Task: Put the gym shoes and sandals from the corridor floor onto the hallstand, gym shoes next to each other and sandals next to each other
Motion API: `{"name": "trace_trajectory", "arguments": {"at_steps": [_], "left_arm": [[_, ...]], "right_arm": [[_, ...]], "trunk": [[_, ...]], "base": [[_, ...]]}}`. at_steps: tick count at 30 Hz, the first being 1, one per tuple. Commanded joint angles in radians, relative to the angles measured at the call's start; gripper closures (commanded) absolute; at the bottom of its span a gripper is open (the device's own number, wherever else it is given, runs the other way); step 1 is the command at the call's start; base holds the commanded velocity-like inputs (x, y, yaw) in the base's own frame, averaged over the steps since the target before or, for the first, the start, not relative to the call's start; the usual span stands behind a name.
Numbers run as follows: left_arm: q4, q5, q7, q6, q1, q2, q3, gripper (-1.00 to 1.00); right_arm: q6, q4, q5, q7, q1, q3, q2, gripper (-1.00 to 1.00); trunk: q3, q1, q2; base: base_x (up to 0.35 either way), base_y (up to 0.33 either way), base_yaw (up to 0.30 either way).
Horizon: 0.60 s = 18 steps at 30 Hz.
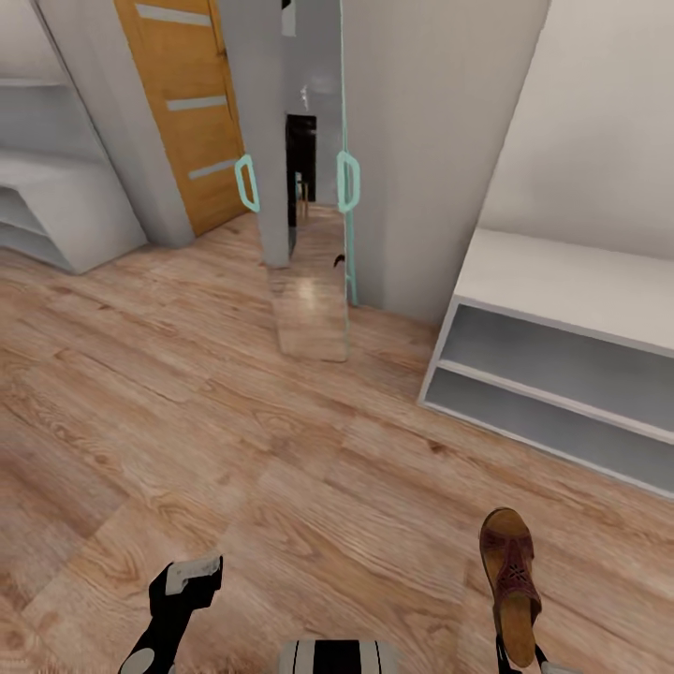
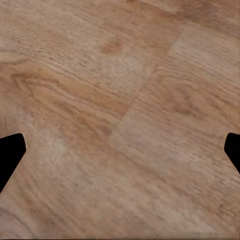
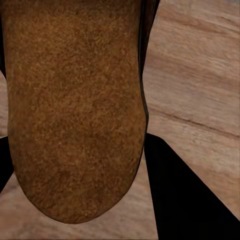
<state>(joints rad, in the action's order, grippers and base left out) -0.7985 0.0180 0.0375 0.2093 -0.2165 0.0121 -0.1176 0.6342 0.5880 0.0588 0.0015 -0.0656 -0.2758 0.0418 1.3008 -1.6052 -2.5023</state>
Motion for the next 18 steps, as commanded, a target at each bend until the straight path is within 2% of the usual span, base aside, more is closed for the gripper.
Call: {"name": "trace_trajectory", "arguments": {"at_steps": [1,18], "left_arm": [[0.001,0.002,0.004,0.003,-0.001,0.0,0.001,-1.0],[0.001,0.002,0.004,0.004,-0.001,0.0,0.001,-1.0]], "right_arm": [[0.002,0.0,0.003,0.002,0.0,-0.003,0.0,1.0],[0.002,0.0,0.004,0.002,0.0,-0.003,0.0,1.0]], "trunk": [[0.002,0.0,0.0],[0.017,0.0,0.0]], "base": [[0.001,0.0,0.233],[0.0,0.0,0.233]]}}
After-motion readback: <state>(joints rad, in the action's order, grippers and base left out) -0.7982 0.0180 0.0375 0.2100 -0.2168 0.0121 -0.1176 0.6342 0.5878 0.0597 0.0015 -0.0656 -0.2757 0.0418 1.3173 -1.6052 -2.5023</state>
